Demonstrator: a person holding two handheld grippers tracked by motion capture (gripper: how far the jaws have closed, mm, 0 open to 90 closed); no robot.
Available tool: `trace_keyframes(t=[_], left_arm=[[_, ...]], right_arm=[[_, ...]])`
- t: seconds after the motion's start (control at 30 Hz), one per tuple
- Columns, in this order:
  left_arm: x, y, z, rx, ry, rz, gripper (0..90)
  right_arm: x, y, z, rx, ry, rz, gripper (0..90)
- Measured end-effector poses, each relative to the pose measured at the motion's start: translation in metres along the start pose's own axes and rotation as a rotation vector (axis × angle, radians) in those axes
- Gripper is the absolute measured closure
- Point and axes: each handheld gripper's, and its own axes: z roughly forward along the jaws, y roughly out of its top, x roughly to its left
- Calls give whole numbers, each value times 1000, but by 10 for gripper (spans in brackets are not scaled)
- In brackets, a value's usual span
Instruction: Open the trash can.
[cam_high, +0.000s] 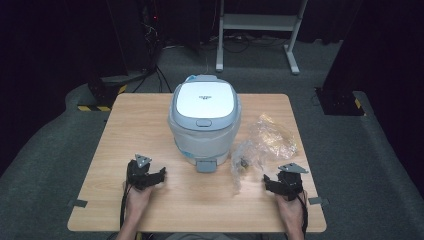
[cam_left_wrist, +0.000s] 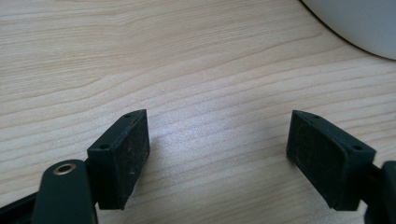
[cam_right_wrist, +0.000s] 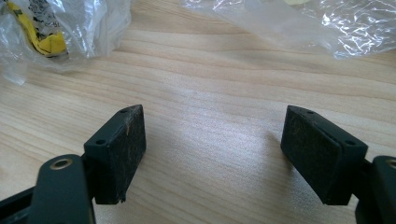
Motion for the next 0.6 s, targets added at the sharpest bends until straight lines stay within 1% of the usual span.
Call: trace_keyframes(t=[0.1, 0.23, 0.27, 0.3, 0.47, 0.6], left_arm=[[0, 0, 0, 1, -2, 3, 198], [-2, 0, -1, 2, -16, 11, 201], [-3, 0, -1, -2, -36, 7, 202], [-3, 0, -1, -2, -36, 7, 203], [-12, 1, 0, -19, -92, -5, 208], [-22, 3, 2, -28, -126, 8, 210]], right_arm=[[0, 0, 0, 0, 0, 0, 221], [0, 0, 0, 0, -1, 0, 221], [0, 0, 0, 0, 0, 1, 221], [0, 0, 0, 0, 0, 1, 221], [0, 0, 0, 0, -1, 0, 221], [0, 0, 0, 0, -1, 0, 221]])
